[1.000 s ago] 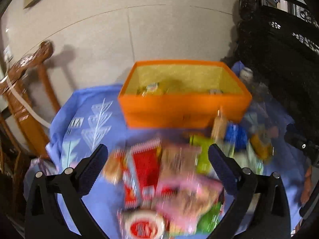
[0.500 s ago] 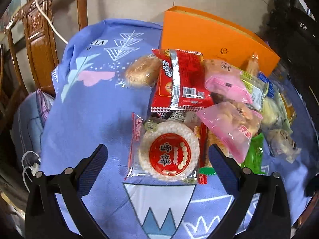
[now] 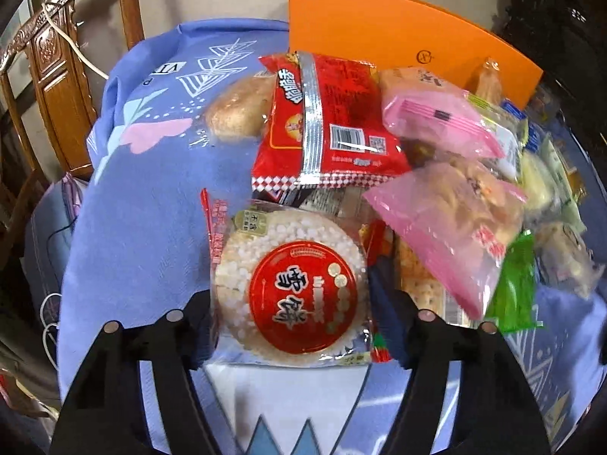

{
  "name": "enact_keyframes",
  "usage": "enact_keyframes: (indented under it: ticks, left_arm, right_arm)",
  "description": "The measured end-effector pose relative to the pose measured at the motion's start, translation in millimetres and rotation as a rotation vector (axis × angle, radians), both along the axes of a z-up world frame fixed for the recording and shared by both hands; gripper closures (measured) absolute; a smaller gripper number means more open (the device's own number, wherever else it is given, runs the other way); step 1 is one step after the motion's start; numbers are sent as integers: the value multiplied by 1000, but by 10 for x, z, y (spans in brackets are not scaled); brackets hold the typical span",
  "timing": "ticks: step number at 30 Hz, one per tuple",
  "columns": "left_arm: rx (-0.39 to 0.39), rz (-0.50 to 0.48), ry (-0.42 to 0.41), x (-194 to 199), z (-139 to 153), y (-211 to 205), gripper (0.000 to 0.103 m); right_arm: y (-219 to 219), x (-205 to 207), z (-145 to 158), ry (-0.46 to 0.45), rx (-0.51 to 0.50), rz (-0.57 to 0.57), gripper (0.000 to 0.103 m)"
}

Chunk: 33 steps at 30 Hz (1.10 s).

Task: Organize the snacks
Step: 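Grasp the red rice cracker pack with the left gripper while the right grasps the white printed bag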

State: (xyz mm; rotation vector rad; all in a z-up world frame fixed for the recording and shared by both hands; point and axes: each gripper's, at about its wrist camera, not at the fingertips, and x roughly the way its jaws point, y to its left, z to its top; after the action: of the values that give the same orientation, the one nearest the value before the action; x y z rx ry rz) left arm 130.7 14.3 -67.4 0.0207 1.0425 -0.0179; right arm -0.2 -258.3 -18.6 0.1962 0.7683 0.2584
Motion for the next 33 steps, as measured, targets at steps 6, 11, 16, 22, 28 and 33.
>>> enact_keyframes:
  ticks: [6,11,16,22,28,33]
  left_arm:
    - [-81,-11,-40,-235,181,113,51]
    - [-140,-20,-32,-288,217,166,68]
    - [-143,-18,-34,-260,187,174,64]
    - [-113,-7,-14,-202,48,112,43]
    - [-99,-39,-37,-230,64,-6,56]
    - [-122,-93,-90,-404,335,-46,81]
  right_arm:
    - [336,102,1,-43,-138,65,8]
    - [592,283,37,-86,-237,70,9]
    - [789,613,-15,-48,-354,105,32]
    - [842,789,-156,40,-396,116,61]
    - [493,662,-75,55,-153,84,64]
    - [330,408,86,17,-53,102,64]
